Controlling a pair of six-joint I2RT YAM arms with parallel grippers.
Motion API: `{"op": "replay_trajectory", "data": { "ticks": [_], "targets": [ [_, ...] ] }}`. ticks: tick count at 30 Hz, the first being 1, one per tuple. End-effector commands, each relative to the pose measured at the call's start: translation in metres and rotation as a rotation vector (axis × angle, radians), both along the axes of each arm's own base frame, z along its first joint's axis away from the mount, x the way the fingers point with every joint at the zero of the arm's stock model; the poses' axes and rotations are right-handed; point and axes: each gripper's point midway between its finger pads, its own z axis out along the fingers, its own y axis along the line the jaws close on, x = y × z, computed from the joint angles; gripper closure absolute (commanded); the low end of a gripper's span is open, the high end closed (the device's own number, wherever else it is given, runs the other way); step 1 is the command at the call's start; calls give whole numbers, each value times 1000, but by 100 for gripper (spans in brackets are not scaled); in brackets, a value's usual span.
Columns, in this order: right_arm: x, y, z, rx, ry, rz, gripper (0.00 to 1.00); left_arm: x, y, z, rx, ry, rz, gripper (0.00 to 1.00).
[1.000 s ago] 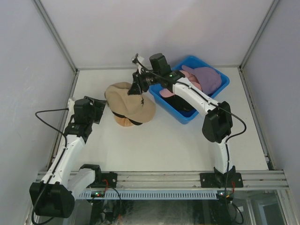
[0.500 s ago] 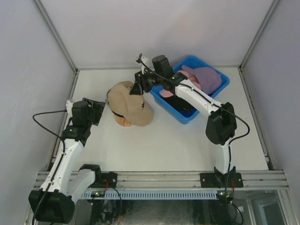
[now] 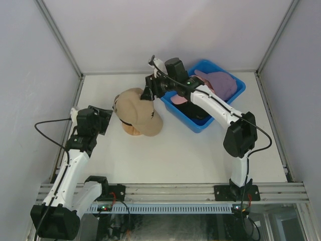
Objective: Stack the hats
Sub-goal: Stack the hat on the hat.
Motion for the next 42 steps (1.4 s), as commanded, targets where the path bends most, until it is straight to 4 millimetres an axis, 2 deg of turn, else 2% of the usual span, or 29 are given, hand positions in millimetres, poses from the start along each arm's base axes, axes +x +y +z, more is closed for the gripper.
{"op": "replay_trajectory", "data": {
  "ticks": [1, 7, 15, 21, 31, 34, 38, 42],
  "targets": [
    [-7, -16, 35, 11, -53, -54, 45, -1, 3, 5, 21, -24, -2, 29],
    [-7, -20, 42, 15, -33, -90, 43, -1, 3, 5, 17, -23, 3, 29],
    [-1, -2, 47, 0, 7, -89, 42, -3, 4, 8, 20, -26, 7, 29],
    [3, 11, 41, 8, 73, -83, 41, -4, 5, 10, 23, -27, 9, 29],
    [1, 20, 14, -54, 147, -72, 42, -5, 6, 10, 27, -24, 11, 29],
    [-3, 21, 10, -64, 157, -58, 48, -6, 6, 8, 24, -21, 12, 29],
    [-9, 24, 11, -62, 162, -38, 67, -6, 6, 10, 24, -28, 13, 29],
    [-10, 26, 13, -58, 153, -36, 80, -7, 6, 10, 22, -29, 14, 29]
  ]
}}
